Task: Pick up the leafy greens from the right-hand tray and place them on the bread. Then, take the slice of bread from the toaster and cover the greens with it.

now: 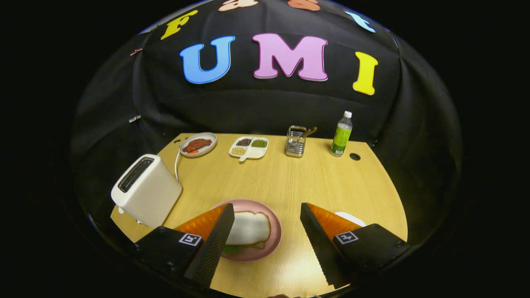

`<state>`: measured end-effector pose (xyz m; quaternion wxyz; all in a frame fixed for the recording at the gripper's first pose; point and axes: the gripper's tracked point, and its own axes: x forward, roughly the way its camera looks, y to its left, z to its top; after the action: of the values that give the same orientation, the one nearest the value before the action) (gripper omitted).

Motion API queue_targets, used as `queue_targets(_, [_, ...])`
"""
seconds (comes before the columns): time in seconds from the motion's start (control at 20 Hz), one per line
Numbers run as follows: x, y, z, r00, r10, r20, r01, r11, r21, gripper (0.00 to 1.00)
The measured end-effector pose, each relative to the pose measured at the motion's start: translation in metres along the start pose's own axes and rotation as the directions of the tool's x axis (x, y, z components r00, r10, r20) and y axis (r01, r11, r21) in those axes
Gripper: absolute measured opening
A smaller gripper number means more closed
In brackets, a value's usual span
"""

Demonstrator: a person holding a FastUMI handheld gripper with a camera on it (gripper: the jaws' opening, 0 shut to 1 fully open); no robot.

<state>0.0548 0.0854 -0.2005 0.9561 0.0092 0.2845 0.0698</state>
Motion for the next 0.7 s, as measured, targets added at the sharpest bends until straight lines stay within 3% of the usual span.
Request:
queue_targets(0.35, [-0.072,-0.014,0.079,0.968,-0.052,0.246,0.052,0.999,0.005,1.0])
queue_targets(0.7, [-0.119,-0.031,0.116,0.93,-0.108,0.352,0.097,0.994,0.049,1.0])
